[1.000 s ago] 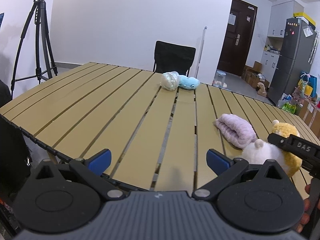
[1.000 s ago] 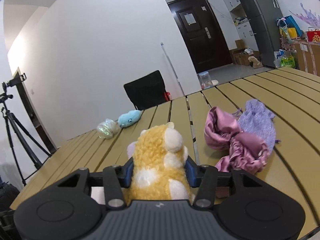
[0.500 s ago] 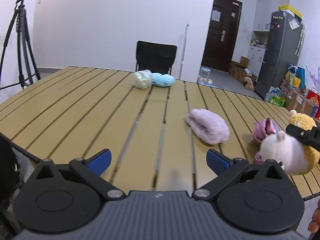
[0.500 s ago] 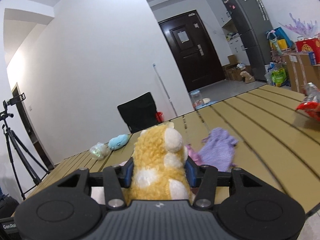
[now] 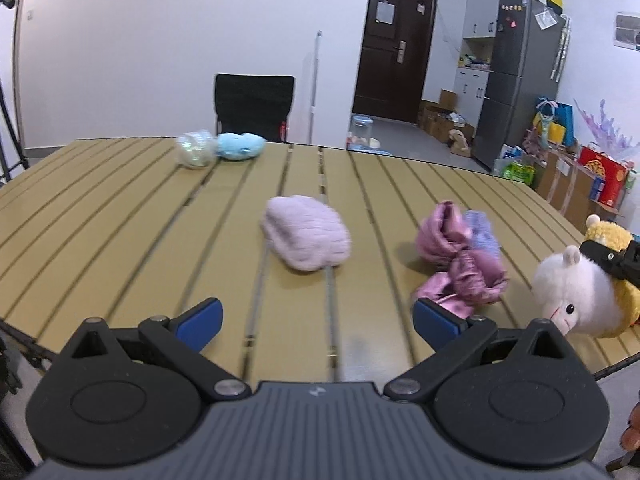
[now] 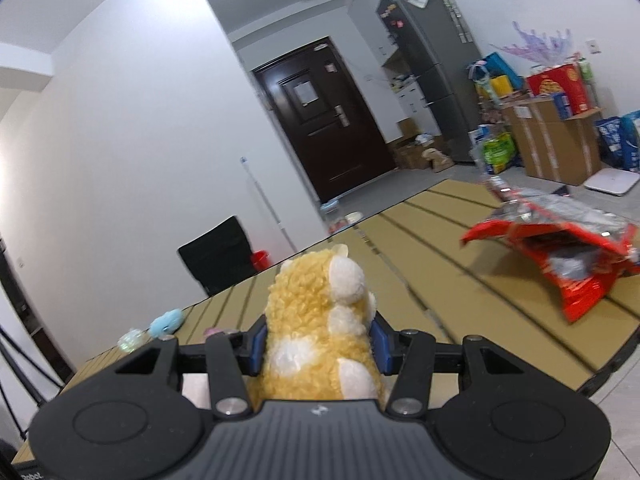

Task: Collect trash
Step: 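Close the left tool on the pink satin cloth while the right tool holds the plush toy, then carry both tools down under the table over the black bin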

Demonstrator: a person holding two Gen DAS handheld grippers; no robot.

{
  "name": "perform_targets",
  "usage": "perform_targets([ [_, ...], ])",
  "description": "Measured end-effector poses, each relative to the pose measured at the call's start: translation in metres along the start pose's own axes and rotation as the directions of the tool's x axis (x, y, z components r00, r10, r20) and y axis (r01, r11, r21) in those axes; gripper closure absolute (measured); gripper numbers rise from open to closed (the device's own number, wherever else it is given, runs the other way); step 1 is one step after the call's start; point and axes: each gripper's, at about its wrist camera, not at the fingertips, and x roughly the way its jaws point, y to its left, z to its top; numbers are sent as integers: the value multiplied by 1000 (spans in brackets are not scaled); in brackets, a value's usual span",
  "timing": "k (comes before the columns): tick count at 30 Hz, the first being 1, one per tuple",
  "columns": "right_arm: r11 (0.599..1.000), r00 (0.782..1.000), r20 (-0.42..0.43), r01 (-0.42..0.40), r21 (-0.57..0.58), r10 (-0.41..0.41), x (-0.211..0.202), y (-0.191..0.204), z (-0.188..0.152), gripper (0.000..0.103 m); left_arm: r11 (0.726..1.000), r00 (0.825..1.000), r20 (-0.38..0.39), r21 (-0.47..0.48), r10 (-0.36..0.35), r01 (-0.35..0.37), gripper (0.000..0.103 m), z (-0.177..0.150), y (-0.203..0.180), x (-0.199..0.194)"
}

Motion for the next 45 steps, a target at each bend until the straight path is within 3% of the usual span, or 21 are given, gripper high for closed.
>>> perform_targets([
  [11,994,993,76,85,71,-90,-3,-61,26,54,997,997,-49,51,-63,65,0,21,-65,36],
  [18,984,982,117,132,118,-145,0,-94,36,54,994,994,-92,84,-65,73,0,30,-98,70],
  [28,976,969,158,170,139,-191,4,-112,42,54,998,981,-186,2,-59,61,1,36,-104,128],
  [30,976,966,165,177,129,-197,4,-112,43,54,998,980,-189,-5,-56,56,11,36,-102,134],
  [32,975,965,168,184,122,-203,4,-110,42,54,998,979,-195,-9,-59,59,32,35,-102,137],
  [33,975,964,168,186,119,-205,4,-110,42,54,999,981,-185,1,-53,54,35,35,-102,136],
  [35,975,965,163,190,114,-207,7,-108,40,54,997,980,-184,8,-76,78,64,35,-100,135],
  [38,976,966,157,189,106,-204,8,-106,38,54,996,979,-183,-1,-91,92,71,35,-96,132],
  [45,981,970,157,172,87,-184,4,-94,34,54,997,987,-144,19,-73,77,72,33,-94,114],
])
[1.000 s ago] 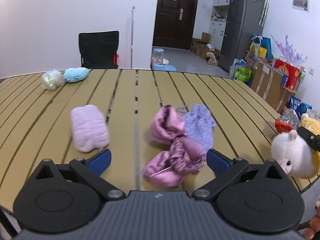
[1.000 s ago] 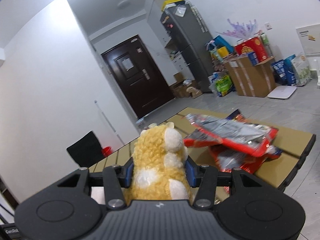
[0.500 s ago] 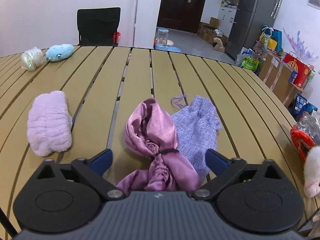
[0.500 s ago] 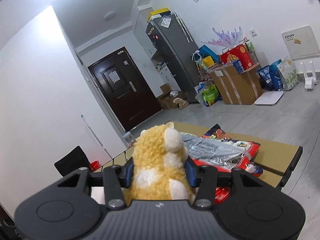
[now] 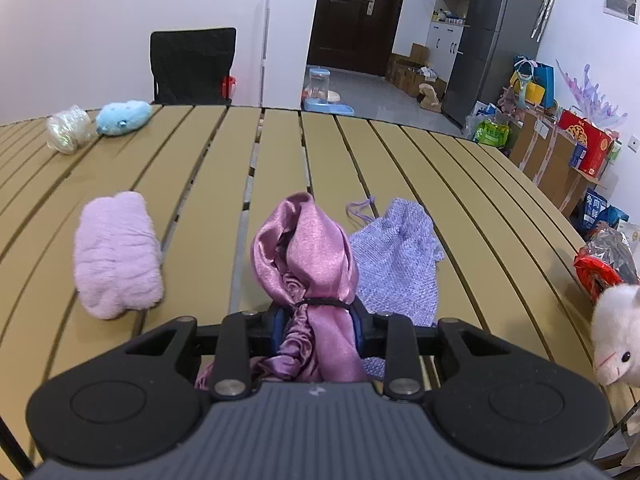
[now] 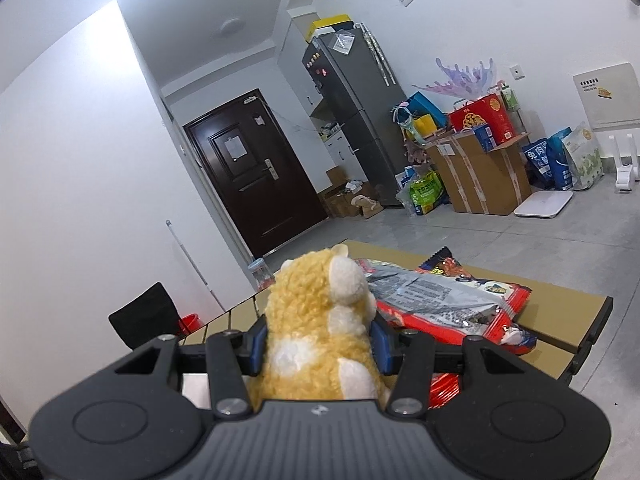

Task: Collect trash
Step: 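Carry both tools down under the table over the black bin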

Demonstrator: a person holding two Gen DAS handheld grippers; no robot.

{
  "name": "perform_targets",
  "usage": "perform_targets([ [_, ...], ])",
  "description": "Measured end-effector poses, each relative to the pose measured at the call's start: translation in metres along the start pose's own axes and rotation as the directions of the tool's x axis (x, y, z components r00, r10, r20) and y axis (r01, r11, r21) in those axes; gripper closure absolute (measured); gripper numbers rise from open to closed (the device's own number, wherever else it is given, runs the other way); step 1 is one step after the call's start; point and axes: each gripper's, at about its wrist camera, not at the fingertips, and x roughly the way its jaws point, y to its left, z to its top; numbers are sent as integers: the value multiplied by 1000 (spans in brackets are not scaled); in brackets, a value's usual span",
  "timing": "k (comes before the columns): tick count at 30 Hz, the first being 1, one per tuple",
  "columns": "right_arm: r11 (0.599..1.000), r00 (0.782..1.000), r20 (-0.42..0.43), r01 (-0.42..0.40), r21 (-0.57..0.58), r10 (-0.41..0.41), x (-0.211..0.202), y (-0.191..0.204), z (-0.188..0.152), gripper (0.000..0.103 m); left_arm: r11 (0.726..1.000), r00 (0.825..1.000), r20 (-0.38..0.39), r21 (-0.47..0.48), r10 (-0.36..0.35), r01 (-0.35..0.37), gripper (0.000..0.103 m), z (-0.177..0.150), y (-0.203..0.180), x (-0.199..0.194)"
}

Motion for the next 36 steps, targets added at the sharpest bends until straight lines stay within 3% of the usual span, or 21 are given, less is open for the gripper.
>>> perform_targets([
  [11,998,998,0,-60,-22,60,-14,18,-6,54,1000,999,53,28,12,-13,72,-6,4,-48],
  [36,976,978,-15,-209,-62,209,-99,59,-39,54,999,993,110,6,52,-53,72,-51,49,-162],
])
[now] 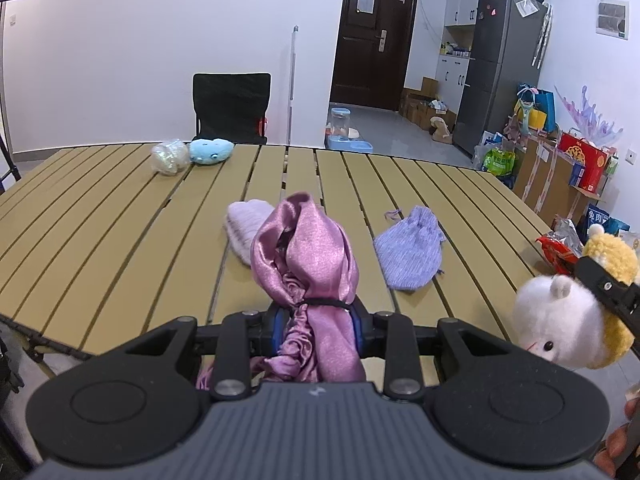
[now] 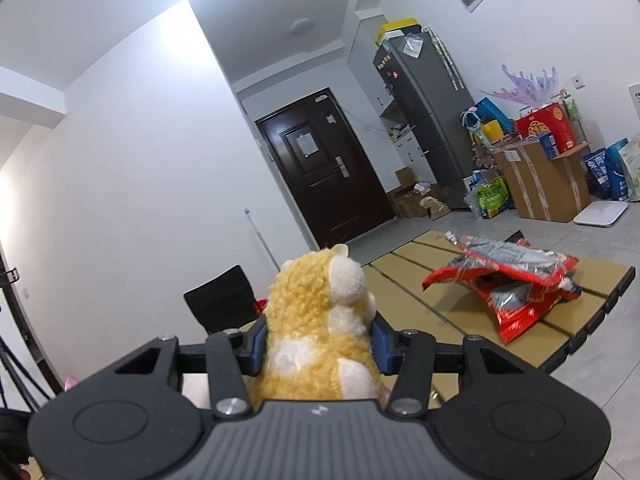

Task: Collect trash
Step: 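Carry both tools down under the table over the black bin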

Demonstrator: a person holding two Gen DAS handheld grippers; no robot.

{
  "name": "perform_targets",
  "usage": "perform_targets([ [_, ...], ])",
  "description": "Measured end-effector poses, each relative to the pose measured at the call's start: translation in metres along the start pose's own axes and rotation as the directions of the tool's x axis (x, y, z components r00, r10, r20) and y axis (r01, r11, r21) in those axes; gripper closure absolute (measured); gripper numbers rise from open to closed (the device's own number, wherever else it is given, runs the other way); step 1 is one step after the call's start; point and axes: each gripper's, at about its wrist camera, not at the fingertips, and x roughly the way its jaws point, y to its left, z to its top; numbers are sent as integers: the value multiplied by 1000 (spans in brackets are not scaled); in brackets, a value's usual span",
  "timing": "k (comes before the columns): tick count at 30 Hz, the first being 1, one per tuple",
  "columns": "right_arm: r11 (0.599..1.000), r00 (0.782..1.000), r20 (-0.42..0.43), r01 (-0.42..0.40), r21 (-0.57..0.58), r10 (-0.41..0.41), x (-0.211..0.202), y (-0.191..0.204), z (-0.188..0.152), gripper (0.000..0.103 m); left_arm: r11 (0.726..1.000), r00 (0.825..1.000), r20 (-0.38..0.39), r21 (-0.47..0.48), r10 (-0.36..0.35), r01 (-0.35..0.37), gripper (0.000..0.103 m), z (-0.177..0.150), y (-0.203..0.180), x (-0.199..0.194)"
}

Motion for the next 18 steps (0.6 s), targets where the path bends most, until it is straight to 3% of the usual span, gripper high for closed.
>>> perform_targets([
  [18,995,992,-100,-81,-53,76,-54,40,-52,54,1000,1000,-16,-8,26,-26,72,-47,39,-54],
])
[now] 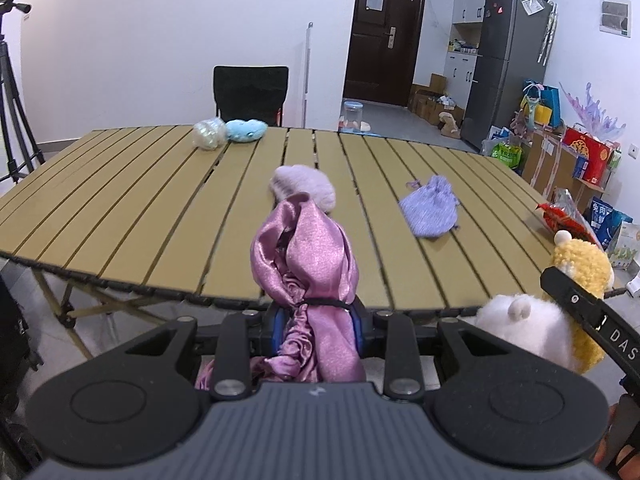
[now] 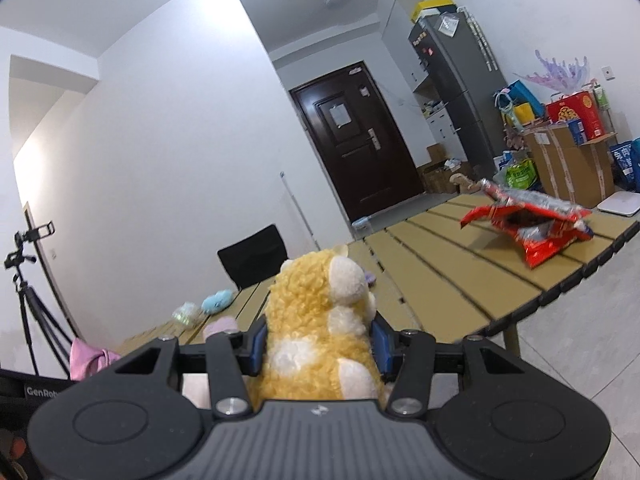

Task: Collect trash
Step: 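Carry both tools down under the table over the black bin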

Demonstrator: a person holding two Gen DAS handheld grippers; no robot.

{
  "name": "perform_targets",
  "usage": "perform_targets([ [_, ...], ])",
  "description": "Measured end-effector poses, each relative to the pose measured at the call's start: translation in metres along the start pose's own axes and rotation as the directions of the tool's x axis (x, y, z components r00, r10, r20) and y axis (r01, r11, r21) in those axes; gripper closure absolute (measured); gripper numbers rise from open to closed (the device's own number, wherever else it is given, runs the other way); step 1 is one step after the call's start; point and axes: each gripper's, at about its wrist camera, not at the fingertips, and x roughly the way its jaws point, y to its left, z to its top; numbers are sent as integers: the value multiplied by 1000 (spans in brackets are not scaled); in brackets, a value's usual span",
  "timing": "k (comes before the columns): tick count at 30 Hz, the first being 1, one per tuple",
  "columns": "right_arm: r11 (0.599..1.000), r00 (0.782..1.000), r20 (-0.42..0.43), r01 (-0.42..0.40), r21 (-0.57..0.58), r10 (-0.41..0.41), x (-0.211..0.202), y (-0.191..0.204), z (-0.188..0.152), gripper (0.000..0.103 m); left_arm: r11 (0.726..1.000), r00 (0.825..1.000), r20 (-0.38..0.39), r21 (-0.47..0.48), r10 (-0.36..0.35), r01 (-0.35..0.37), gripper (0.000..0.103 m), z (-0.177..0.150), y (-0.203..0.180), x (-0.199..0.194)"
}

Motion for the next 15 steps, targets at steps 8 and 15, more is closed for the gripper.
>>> perform_targets([
  [8,999,998,-65,-19,-36,16,-14,17,-27,54,1000,1000,-21,-6,15,-16,72,-22,21,-13],
  [15,997,992,-128,-25,-68,16,-22,27,-49,54,999,998,-49,-11,30,-31,72,-45,36,-18],
])
